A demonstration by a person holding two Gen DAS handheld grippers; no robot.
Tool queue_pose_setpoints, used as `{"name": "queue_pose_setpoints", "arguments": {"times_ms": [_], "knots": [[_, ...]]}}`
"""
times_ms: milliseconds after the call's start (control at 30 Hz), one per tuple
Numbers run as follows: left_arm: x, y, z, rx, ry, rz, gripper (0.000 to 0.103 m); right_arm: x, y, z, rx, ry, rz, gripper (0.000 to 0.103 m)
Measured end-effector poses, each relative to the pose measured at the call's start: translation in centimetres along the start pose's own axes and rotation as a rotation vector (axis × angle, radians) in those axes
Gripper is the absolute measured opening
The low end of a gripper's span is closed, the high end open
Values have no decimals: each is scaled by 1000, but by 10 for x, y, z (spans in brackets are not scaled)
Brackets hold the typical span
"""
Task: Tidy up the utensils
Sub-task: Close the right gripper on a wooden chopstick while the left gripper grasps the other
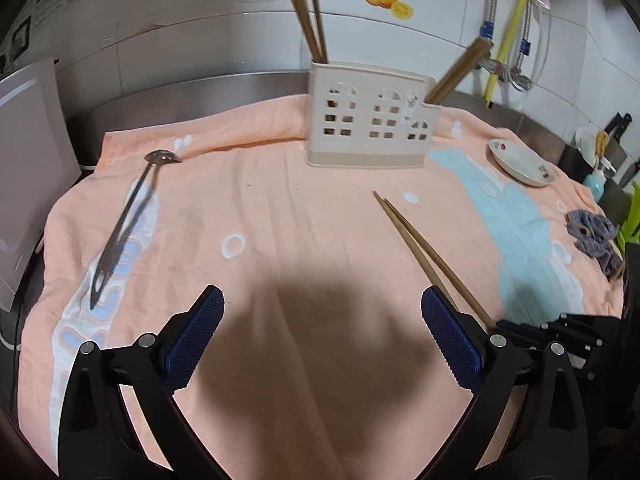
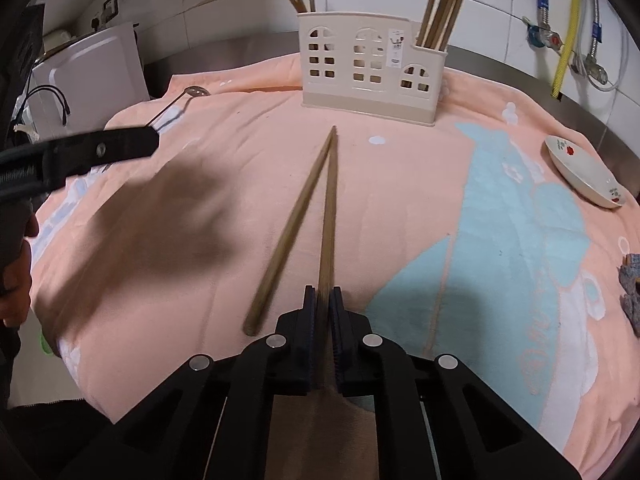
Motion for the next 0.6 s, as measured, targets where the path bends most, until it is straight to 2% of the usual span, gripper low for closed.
{"name": "queue_pose_setpoints", "arguments": {"times_ms": [233,467,600], "knots": [[13,3,26,33,13,-33,98,0,-7,16,-11,31,16,6],[26,10,61,98,29,-76,96,5,-13,27,-31,50,19,6],[31,15,77,135,35,-102,82,7,-14,32,-47,64,20,6]]}}
Point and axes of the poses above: each gripper's, at about its wrist camera, not at the fingertips, and y roughly the way its jaws point, z to its right, x to its underside, the point moved 7 cm from there along y, roughly the way its jaws point, and after that the axes turned 9 degrees about z, right-handed, at the moved point
